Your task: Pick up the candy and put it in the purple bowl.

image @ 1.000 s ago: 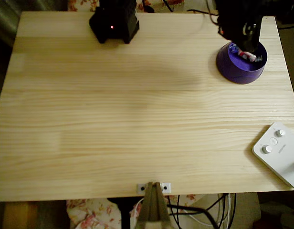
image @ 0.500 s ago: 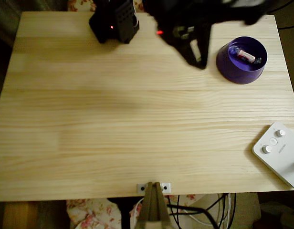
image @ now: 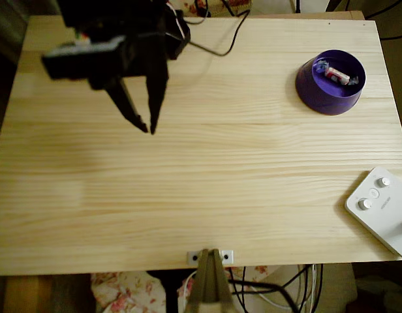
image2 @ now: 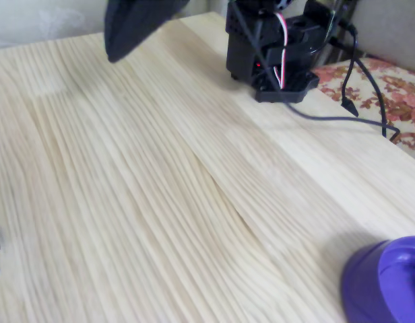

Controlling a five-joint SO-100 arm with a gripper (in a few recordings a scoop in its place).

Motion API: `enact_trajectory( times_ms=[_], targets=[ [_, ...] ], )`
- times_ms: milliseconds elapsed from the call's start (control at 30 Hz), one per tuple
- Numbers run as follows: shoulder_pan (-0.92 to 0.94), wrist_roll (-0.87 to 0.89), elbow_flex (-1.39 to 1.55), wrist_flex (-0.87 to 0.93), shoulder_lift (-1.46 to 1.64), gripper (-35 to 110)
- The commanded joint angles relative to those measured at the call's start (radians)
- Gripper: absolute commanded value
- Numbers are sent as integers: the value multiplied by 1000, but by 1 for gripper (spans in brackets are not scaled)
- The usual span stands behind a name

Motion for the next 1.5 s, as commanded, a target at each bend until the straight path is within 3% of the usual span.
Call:
enact_trajectory(
  times_ms=[0,500,1467],
  targets=[
    [44,11,75,23,175,-1],
    [144,48,456,123,629,-1],
    [150,51,514,97,627,-1]
  ],
)
